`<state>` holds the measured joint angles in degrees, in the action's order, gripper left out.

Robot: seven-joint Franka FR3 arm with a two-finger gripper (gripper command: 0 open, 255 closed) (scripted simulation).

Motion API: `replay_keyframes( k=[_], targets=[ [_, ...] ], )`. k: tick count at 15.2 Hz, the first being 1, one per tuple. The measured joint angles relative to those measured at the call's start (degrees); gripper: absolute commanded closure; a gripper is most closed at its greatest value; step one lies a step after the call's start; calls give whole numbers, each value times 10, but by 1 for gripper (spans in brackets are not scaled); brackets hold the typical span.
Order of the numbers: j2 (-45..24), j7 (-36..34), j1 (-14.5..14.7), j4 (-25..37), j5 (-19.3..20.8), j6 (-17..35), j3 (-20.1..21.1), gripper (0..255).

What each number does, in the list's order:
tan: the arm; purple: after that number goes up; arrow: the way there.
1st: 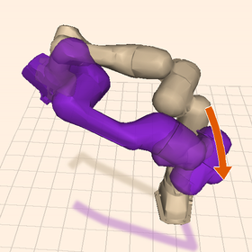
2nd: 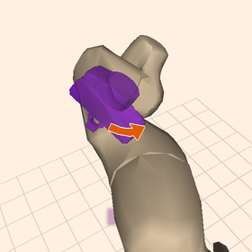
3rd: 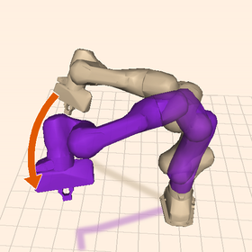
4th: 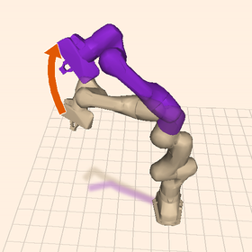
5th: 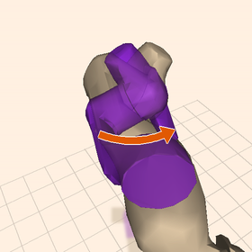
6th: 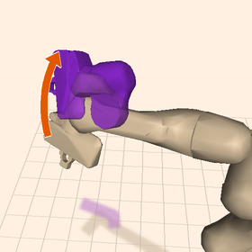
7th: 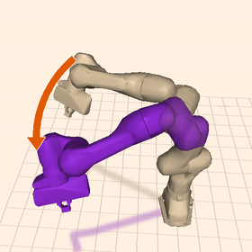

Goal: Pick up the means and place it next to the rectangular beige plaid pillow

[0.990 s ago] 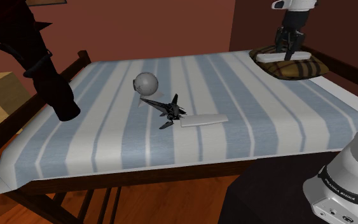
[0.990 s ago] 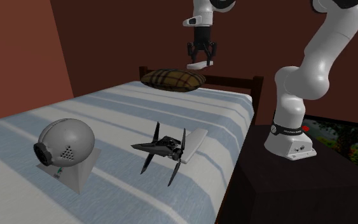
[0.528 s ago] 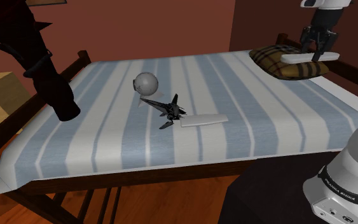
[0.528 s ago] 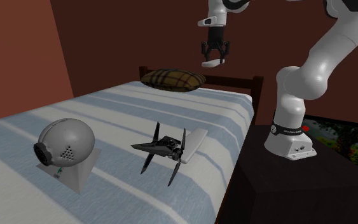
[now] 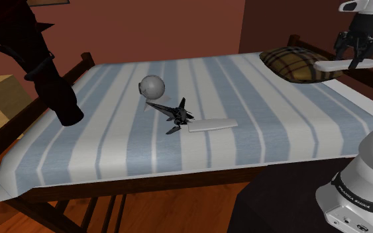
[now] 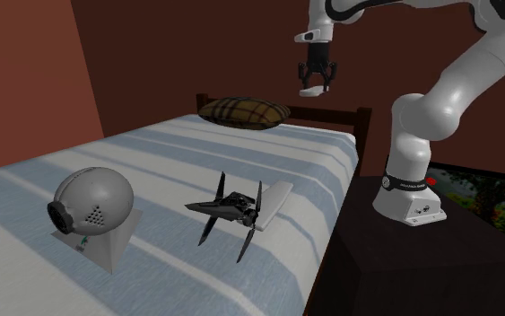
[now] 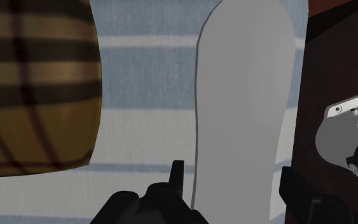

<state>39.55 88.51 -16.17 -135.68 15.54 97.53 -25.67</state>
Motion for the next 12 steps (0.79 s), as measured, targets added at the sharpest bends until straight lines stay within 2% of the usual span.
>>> replay_keyframes(
  k=[12],
  targets=[
    [-3,-3,-7,-86,19,89,-23,255]
  ],
)
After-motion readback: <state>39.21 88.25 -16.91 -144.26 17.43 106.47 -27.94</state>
